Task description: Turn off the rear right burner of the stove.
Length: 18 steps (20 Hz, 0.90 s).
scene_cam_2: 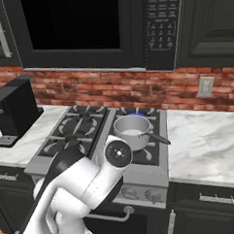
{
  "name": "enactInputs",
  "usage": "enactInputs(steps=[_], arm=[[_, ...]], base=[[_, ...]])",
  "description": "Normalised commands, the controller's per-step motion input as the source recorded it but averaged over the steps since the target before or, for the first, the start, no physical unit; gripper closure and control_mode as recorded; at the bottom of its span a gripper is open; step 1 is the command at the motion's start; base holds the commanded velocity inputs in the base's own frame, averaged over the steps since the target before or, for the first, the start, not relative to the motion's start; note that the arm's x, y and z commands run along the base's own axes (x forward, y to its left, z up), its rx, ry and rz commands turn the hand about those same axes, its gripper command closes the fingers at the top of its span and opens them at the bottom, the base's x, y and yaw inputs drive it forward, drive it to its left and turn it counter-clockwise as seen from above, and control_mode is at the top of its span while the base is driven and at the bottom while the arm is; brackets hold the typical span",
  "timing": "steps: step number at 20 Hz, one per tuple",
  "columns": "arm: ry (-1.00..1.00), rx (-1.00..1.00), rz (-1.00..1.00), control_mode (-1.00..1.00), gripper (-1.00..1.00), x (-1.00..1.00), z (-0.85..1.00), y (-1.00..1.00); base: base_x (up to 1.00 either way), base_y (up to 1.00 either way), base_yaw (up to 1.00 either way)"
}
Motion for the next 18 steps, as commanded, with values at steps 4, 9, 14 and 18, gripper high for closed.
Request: enactInputs(steps=[4,9,14,18], arm=[[-0.25,-0.12,0.19,-1.0,-1.0,-0.07,-0.4,0.0],[-0.37,-0.07,0.11,-1.0,-1.0,-0.05,-0.4,-0.03],[-0.33,-0.01,0.0,-1.0,-1.0,-0.03,-0.49,0.0],[-0.28,0.0,-0.05,-1.0,-1.0,-0.06,-0.46,0.0]], base=[[0.0,0.0,0.0],[0.0,0.0,0.0],[0.0,0.0,0.0],[0.0,0.0,0.0]])
